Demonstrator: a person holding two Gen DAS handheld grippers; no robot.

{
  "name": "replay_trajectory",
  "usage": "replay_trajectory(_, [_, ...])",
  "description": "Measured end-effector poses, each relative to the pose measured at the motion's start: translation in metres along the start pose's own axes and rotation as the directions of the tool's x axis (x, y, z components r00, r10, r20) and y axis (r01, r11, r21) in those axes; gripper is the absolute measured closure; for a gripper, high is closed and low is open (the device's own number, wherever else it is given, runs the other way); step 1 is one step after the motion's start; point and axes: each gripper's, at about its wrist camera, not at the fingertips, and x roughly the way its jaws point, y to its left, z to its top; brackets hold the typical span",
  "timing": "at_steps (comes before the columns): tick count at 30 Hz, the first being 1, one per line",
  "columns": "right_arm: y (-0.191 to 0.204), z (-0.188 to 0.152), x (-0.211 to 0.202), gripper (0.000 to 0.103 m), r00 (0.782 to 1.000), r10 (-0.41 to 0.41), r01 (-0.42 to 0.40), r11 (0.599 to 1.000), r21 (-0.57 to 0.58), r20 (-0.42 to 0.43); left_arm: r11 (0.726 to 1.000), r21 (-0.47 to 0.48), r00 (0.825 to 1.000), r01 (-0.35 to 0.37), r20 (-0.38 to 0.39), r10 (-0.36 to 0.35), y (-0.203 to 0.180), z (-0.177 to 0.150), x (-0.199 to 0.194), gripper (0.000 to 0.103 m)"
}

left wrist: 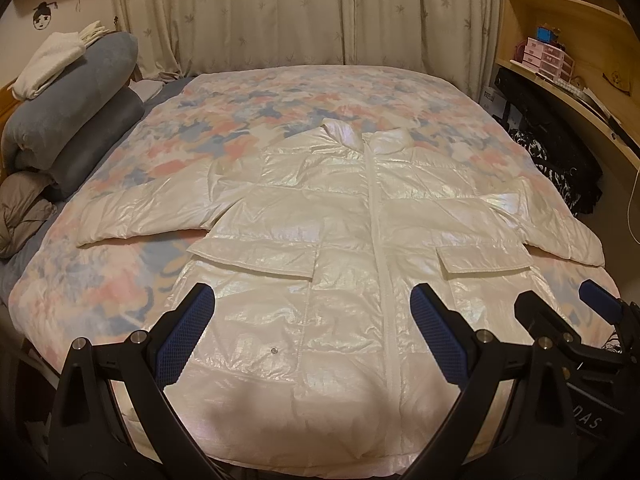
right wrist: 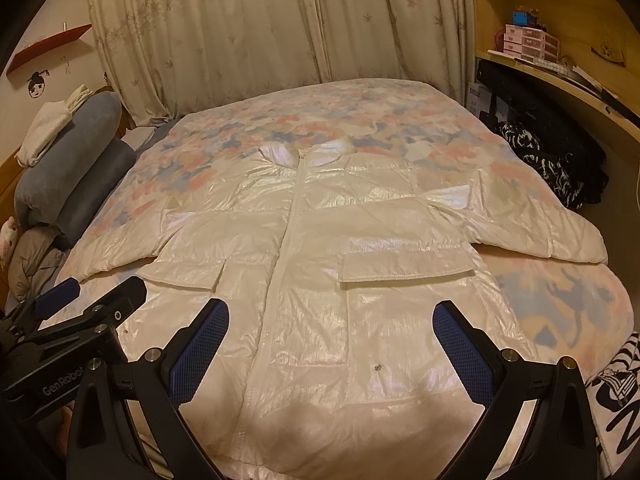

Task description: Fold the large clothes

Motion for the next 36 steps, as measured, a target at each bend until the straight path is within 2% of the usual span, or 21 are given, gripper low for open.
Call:
replay_trajectory(13, [-0.011,0.018,0.001,0.0,0.999,0.013,-0.014,1.0,0.006,0.041,1.0,0.023,1.0,0.009,0.015,-0.009,-0.022,0.016,0.003,0.006])
replay_trajectory(19, [-0.025,0.031,-0.005,0.0,0.996,0.052,-0.054,0.998,0.018,0.068,0.997,0.011,0.997,0.073,0.005,-0.073,-0.03,0.032,0.009,0.005])
replay_trajectory(25, [-0.032,0.052,-0.023,0.0,0.989,0.037,-0.035,0.999,-0.019,0.142,0.994,0.036,0.994,0.107,0.011,-0.108,-0.045,0.053,0.013,0.005])
replay_trajectory(29, [-0.043,0.076,-0.043,0.0,0.975,-0.014,0.024,0.999,-0.044,0.223,0.99,0.048,0.991,0.13,0.03,-0.131,-0.057,0.074,0.015,0.005])
replay_trajectory(31, [-0.05,0.089,-0.054,0.0,0.96,-0.052,0.068,0.997,-0.049,0.275,0.988,0.05,0.988,0.149,0.041,-0.151,-0.062,0.086,0.015,0.005])
replay_trajectory(36, [-0.085,0.127,-0.084,0.0,0.918,-0.096,0.112,0.993,-0.022,0.384,0.984,0.072,0.98,0.164,0.101,-0.171,-0.086,0.122,0.019,0.005])
